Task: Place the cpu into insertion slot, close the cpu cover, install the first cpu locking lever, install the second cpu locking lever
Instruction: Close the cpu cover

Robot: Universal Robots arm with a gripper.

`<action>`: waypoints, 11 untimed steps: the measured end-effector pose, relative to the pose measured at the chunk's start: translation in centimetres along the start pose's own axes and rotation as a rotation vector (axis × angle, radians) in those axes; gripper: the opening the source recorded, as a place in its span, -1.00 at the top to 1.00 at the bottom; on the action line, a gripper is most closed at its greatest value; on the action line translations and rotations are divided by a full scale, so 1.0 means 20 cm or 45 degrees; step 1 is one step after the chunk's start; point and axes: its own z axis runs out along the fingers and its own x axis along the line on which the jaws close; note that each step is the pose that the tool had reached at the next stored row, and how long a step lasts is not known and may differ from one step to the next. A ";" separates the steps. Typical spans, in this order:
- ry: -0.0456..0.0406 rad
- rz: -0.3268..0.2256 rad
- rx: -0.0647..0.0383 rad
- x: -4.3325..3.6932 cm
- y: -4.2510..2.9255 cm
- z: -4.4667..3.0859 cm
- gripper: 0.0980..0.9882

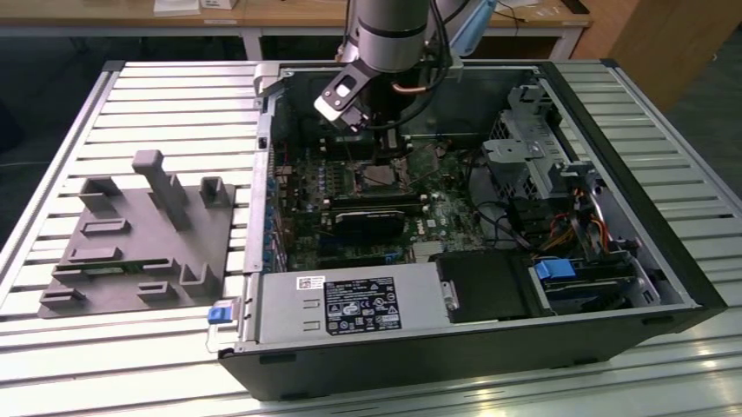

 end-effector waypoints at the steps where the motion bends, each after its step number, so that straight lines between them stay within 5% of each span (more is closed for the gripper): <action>1: 0.000 0.000 0.000 0.000 0.001 -0.001 0.98; 11: 0.000 0.000 0.000 0.000 0.039 -0.024 0.98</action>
